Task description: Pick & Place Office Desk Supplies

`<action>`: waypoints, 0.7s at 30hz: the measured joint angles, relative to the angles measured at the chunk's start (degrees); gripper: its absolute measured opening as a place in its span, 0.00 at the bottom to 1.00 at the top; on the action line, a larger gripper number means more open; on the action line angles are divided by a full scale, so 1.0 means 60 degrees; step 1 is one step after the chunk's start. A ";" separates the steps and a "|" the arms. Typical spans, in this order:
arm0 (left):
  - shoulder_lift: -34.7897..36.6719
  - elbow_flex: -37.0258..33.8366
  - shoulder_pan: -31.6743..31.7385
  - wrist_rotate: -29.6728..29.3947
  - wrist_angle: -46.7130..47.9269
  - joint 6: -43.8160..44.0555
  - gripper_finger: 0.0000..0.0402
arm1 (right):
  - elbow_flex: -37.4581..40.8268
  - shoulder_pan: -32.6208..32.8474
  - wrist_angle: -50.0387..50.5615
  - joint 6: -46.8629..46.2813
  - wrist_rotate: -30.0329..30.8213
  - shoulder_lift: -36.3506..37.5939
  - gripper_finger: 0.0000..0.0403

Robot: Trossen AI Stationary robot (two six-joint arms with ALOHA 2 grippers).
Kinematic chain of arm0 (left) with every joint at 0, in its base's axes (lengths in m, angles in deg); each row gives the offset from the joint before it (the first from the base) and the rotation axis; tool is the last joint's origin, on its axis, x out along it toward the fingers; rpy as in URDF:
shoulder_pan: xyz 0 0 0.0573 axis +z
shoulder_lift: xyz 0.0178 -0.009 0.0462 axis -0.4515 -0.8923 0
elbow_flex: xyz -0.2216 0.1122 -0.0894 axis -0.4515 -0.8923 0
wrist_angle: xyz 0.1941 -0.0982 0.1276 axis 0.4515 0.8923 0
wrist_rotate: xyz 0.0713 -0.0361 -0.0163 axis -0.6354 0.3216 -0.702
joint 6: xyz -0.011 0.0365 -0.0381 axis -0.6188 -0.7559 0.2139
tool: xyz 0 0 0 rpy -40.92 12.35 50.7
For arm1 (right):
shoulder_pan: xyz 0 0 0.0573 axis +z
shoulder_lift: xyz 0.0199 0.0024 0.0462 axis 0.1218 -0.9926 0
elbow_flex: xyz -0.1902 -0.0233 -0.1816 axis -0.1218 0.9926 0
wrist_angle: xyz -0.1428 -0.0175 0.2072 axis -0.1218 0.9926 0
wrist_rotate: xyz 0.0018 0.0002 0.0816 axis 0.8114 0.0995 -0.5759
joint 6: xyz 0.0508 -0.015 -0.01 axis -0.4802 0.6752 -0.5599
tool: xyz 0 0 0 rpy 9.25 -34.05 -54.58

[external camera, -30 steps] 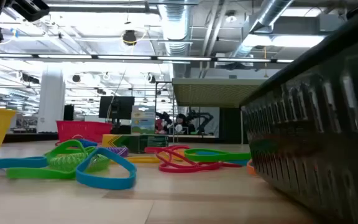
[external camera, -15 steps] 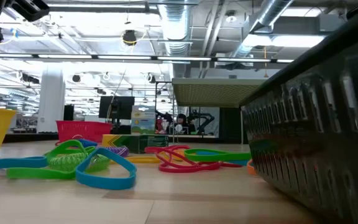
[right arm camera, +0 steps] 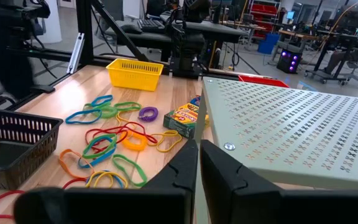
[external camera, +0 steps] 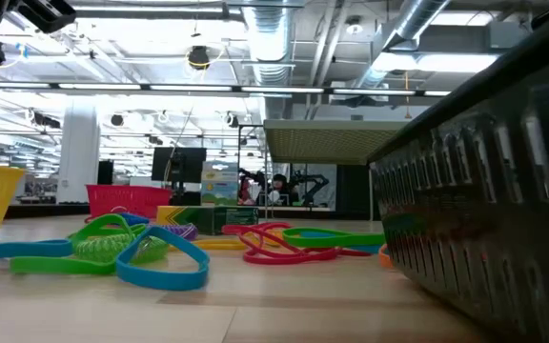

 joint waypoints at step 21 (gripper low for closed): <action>-0.1503 0.0000 0.0004 -0.3125 -0.0950 -0.0377 0.00 | 0.0002 0.0002 0.0000 0.0004 0.0003 -0.0001 0.04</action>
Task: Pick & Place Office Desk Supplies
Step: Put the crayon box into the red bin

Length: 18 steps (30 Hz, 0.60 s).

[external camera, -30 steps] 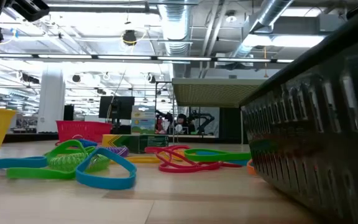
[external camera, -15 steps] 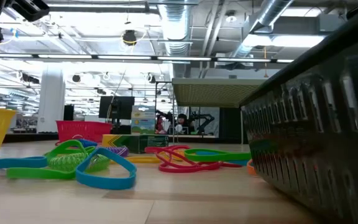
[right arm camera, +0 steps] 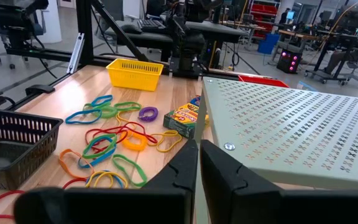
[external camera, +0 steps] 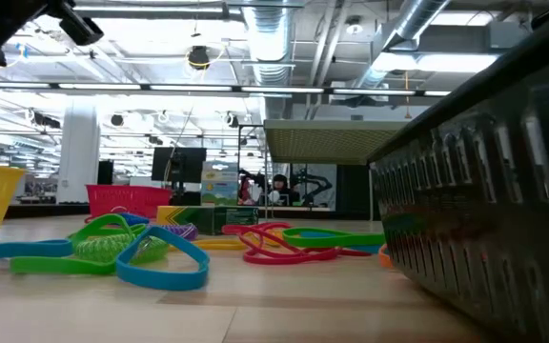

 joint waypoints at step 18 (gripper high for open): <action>-0.3891 0.0000 -0.1722 -0.4250 -0.1898 -0.1063 0.36 | -0.0001 -0.0002 0.0000 -0.0001 -0.0004 0.0001 0.04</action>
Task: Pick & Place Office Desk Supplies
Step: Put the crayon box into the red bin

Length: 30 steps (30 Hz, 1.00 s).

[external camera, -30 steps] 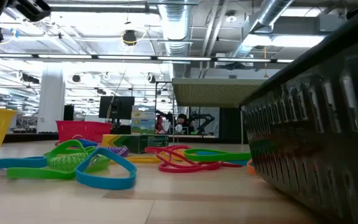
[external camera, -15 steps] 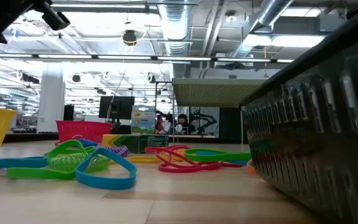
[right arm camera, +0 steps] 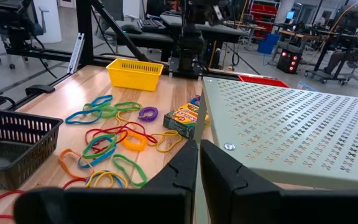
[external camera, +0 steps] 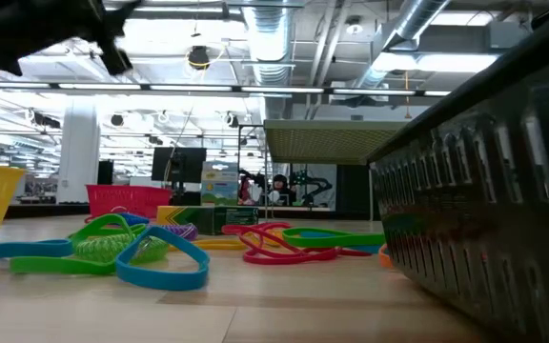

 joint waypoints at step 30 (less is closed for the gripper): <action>-0.2943 0.4147 -0.1529 -0.4789 -0.2570 -0.6166 0.47 | 0.0053 -0.0613 -0.1747 -0.2460 -0.0082 -0.0008 0.04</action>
